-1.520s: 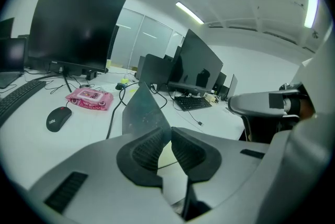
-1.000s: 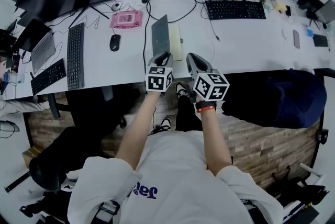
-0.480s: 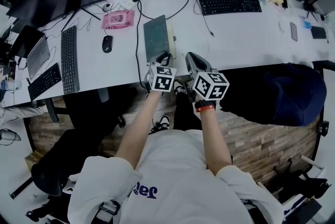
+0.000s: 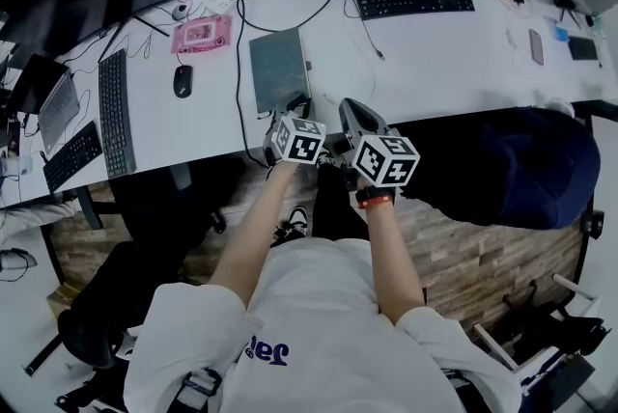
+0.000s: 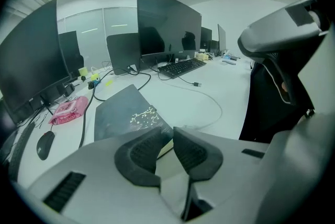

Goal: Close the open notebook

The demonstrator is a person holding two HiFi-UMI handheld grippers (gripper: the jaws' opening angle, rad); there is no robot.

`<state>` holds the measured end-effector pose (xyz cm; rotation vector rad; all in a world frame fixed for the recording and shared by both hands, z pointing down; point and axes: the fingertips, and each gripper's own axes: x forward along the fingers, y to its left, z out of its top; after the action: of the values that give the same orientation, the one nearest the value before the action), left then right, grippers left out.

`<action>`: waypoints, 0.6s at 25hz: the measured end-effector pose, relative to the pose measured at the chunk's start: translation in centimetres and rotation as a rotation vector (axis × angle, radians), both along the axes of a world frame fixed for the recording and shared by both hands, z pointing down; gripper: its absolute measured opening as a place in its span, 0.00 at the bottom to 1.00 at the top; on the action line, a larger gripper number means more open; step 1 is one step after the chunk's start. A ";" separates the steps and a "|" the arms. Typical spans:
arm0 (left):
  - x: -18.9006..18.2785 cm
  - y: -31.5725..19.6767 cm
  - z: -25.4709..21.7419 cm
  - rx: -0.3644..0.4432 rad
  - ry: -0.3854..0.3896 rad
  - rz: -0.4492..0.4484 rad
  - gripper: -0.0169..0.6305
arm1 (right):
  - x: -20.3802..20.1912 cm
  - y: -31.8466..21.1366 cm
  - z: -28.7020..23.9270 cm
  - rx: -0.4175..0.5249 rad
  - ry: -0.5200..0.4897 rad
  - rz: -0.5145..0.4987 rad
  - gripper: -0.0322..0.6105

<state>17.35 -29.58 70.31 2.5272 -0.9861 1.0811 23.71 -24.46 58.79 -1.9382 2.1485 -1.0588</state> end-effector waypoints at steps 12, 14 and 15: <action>0.8 0.3 3.1 -0.044 -0.061 0.008 0.17 | 0.5 1.1 1.0 -0.018 -0.012 0.013 0.07; 0.8 0.5 2.5 -0.054 -0.017 -0.001 0.17 | 0.3 1.4 0.8 -0.015 -0.012 0.011 0.07; 0.8 0.7 2.1 -0.061 0.011 -0.003 0.17 | 0.1 1.6 0.6 -0.013 -0.011 0.010 0.07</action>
<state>18.11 -28.88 72.39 2.4796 -0.9387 1.0792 23.83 -22.91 59.35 -1.9419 2.1293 -1.0814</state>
